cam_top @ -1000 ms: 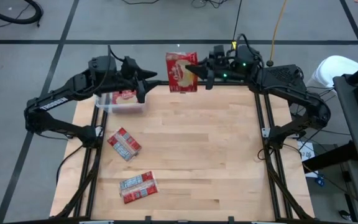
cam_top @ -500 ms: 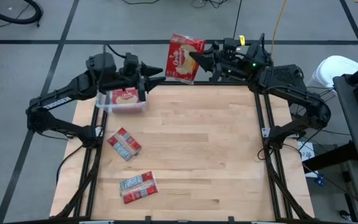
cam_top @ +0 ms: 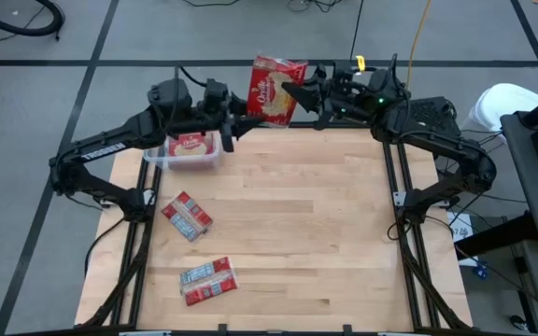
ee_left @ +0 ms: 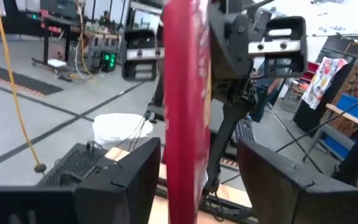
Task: Sort popcorn bags into baskets
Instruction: Put the popcorn pack into the transparent bin
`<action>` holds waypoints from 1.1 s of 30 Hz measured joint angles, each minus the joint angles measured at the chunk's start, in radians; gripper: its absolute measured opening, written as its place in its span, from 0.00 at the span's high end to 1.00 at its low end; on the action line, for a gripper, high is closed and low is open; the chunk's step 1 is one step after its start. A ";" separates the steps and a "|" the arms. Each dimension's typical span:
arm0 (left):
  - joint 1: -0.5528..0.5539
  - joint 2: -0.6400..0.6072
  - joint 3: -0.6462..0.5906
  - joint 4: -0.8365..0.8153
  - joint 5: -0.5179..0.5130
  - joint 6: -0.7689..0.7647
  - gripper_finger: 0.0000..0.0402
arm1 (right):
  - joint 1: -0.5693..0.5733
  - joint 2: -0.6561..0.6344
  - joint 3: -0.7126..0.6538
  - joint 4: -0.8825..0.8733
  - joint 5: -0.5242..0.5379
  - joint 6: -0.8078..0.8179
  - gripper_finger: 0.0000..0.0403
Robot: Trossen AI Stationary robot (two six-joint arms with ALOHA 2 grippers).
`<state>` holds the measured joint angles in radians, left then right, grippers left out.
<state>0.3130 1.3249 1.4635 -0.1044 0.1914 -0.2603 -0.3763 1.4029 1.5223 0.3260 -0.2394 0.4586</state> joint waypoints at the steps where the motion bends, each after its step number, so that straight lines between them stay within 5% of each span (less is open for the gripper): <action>1: 0.000 0.000 0.000 0.002 0.000 0.010 0.49 | 0.000 0.000 0.000 -0.001 0.000 0.000 0.96; 13: 0.048 -0.016 0.000 -0.044 0.051 -0.001 0.94 | -0.001 0.000 0.000 -0.020 -0.003 0.001 0.96; 23: 0.160 -0.107 0.000 -0.236 0.119 0.105 0.91 | -0.002 -0.002 0.000 -0.111 0.004 0.037 0.83; 33: 0.306 -0.229 0.000 -0.590 0.121 0.193 0.92 | -0.002 -0.029 0.000 -0.480 -0.001 0.038 0.69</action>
<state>0.6190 1.0963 1.4635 -0.6945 0.3121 -0.0670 -0.3782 1.3741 1.5223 -0.1544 -0.2405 0.4971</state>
